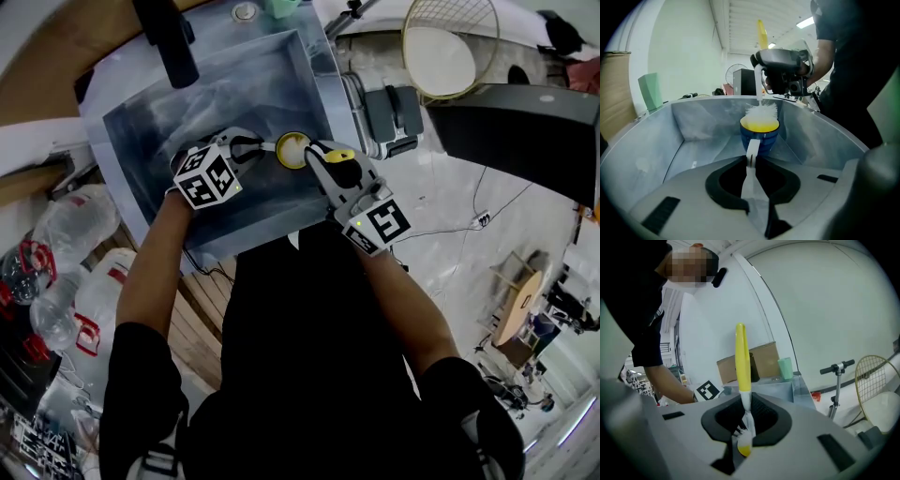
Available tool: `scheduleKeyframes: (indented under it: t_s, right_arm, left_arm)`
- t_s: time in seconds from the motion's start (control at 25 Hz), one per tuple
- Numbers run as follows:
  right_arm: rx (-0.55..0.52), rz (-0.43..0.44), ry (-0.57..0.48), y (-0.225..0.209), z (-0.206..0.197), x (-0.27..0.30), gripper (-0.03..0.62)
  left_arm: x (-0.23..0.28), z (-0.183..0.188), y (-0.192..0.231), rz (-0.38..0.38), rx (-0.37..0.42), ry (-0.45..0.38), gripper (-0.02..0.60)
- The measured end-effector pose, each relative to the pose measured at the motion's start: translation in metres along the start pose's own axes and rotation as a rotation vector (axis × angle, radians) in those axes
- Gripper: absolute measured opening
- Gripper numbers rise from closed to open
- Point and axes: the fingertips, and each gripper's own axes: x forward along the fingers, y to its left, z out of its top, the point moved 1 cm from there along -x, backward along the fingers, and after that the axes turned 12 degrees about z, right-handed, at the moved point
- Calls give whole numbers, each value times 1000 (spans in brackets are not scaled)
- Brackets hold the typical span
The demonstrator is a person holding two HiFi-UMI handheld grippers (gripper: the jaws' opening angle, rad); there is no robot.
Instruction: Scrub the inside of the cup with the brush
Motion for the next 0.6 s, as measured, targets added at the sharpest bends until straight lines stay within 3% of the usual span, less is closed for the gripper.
scheduleKeyframes:
  t_s: [0.24,0.6]
  right_arm:
    - [-27,18,56,-1,-4,10,48]
    - [-158,39,-51,12,60,14,48]
  left_arm:
    - [2,0,3,21,0,27,72]
    - [1,-1,-3,17,20,50,71]
